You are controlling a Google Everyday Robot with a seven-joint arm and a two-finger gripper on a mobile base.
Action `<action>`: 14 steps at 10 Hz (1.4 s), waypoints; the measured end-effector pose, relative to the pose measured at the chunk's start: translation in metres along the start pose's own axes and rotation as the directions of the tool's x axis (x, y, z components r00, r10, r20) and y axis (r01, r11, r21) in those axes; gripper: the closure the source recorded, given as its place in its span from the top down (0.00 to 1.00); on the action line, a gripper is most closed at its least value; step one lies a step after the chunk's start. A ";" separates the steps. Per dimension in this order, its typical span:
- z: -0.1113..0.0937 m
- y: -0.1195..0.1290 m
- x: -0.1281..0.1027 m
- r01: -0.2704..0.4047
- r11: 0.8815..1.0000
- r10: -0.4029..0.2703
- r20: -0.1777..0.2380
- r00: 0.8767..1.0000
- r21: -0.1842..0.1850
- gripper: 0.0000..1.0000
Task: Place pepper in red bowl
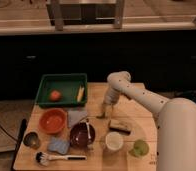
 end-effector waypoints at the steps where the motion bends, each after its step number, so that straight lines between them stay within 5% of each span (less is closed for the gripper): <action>1: -0.001 0.000 0.001 -0.001 1.000 0.001 -0.002 1.000 0.000 0.30; 5: -0.005 0.002 0.006 -0.004 1.000 0.003 -0.013 1.000 -0.005 0.00; 9: -0.013 -0.005 0.015 -0.008 1.000 0.008 0.003 1.000 -0.014 0.00; 14: -0.063 -0.010 -0.001 0.006 0.999 -0.005 -0.014 1.000 0.039 0.00</action>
